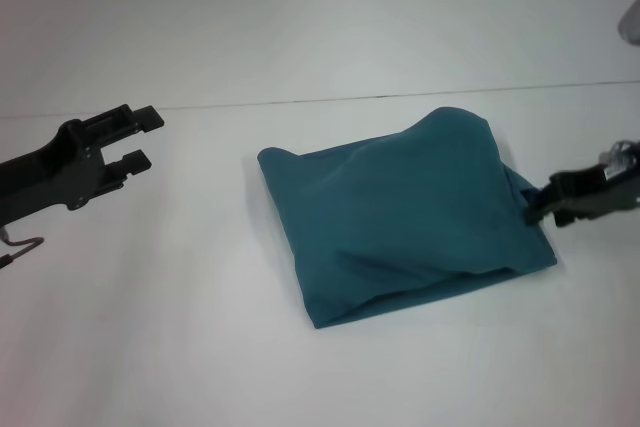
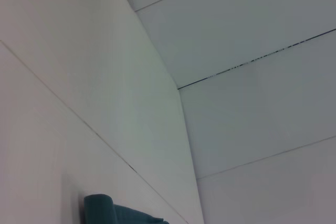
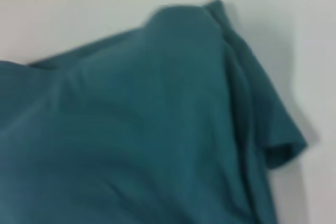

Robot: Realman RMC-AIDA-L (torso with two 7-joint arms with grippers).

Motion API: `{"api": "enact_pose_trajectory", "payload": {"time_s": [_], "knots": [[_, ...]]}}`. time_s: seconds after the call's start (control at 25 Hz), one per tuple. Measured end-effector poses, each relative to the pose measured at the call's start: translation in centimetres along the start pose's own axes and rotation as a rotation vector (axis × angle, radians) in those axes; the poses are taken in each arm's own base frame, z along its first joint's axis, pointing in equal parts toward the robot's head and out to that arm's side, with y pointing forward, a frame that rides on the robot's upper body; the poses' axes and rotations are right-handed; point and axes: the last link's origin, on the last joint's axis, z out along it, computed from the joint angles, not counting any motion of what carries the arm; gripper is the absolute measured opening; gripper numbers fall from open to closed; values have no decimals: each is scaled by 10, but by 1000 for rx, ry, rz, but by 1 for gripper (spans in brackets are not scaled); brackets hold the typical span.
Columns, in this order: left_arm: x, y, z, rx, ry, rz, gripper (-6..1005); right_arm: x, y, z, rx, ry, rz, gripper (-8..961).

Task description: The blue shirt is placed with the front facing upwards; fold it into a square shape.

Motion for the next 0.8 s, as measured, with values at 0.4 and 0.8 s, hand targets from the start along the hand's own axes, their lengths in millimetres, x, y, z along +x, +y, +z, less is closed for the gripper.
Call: {"api": "enact_pose_trajectory", "payload": {"time_s": [0.4, 0.8], "knots": [[-2, 4, -12, 5, -123, 46, 752, -43, 28, -18, -116, -268, -149, 492], [-11, 4, 1, 81, -250, 47, 752, -77, 19, -55, -89, -341, -29, 679]]}}
